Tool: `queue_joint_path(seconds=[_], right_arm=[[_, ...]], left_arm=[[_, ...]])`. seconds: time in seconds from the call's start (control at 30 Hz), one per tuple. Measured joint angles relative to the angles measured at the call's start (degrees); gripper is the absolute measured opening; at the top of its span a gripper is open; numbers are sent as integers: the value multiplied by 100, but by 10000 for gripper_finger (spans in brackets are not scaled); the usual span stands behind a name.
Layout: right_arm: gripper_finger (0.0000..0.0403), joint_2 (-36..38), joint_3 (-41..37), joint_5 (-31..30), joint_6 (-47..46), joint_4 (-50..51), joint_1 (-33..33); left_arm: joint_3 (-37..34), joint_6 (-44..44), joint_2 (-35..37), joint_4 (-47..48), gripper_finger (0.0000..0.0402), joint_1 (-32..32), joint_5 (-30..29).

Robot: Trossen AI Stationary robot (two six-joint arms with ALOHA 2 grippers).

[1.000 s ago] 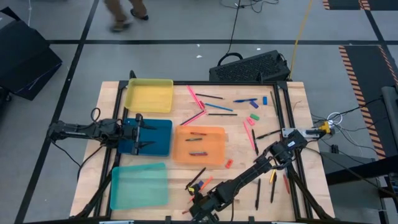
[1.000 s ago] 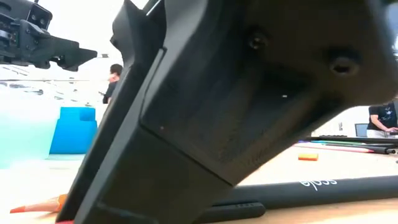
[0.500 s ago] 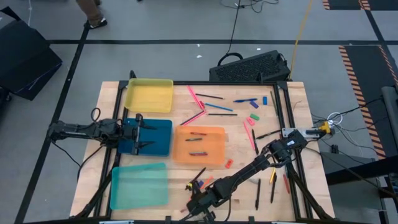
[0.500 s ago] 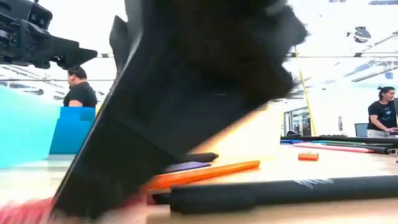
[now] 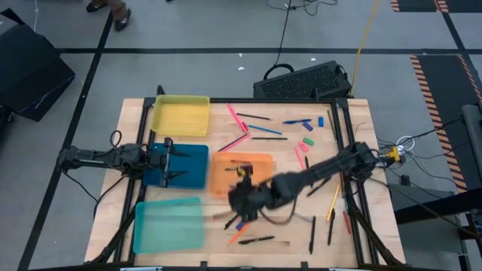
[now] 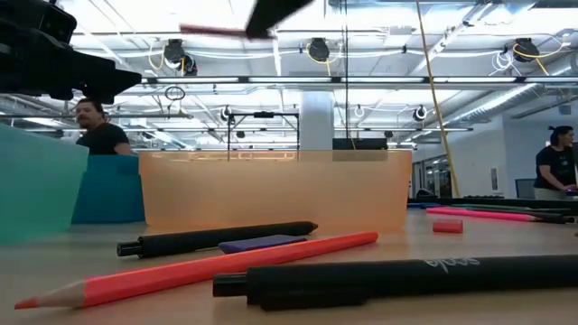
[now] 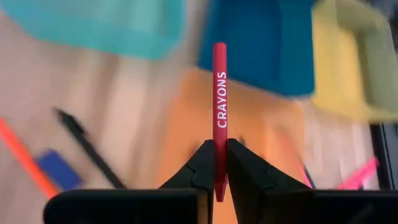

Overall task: Sort crayons/erasers/pens/pencils in bins
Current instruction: Put the red crayon into the orange bin

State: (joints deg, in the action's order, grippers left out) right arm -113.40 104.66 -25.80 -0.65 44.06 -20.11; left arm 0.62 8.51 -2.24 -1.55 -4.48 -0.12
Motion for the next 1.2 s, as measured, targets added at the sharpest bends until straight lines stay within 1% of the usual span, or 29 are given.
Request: queue_joint_path(seconds=[0.07, 0.17, 0.2, 0.33, 0.4, 0.5, 0.6, 0.67, 0.73, 0.8, 0.87, 1.0, 1.03, 1.1, 1.2], right_arm=[[24, 33, -285, 37, 11, 29, 302], [24, 26, -902, 100, 171, -302, 765], [25, 30, -1149, 253, 206, -508, 922], [26, 24, -2225, 1185, 166, -1734, 1401], [27, 19, -2629, 1311, 99, -2200, 1534], [42, 33, -2878, 1390, 120, -2451, 1634], [76, 77, -2876, 1410, 135, -2426, 1630], [103, 256, -2876, 1408, 211, -2371, 1593], [129, 559, -2859, 1388, 247, -2232, 1547], [149, 903, -2859, 1365, 98, -1777, 1492], [161, 1327, -3016, 1071, -204, -1470, 1396], [166, 2486, -3925, 75, -1039, -1119, 1225], [166, 2787, -4220, -72, -1351, -1092, 1218], [167, 3393, -4853, -259, -2103, -1052, 1263], [167, 4153, -5599, -192, -3173, -980, 1398]], left_arm=[[0, 0, 0, -1, 274, -1, 0], [0, 0, 0, -1, 274, -1, 0], [0, 0, 1, -1, 274, 0, 0], [0, 0, 0, 1, 274, -1, 0], [0, 0, 0, -1, 274, -1, 0], [0, 0, 0, -1, 274, -1, 0], [0, 0, 0, -1, 273, 1, 0], [0, 0, 0, 1, 274, 0, 0], [0, 0, 0, 0, 273, 0, 0], [0, 0, 0, -2, 274, 0, 0], [0, 0, 0, -1, 274, -1, 0], [0, 0, 2, -12, 274, -1, 0], [0, 0, 2, -13, 274, -1, 0], [0, 0, 2, -7, 273, 1, 0], [0, 0, 2, -6, 274, 0, 0]])
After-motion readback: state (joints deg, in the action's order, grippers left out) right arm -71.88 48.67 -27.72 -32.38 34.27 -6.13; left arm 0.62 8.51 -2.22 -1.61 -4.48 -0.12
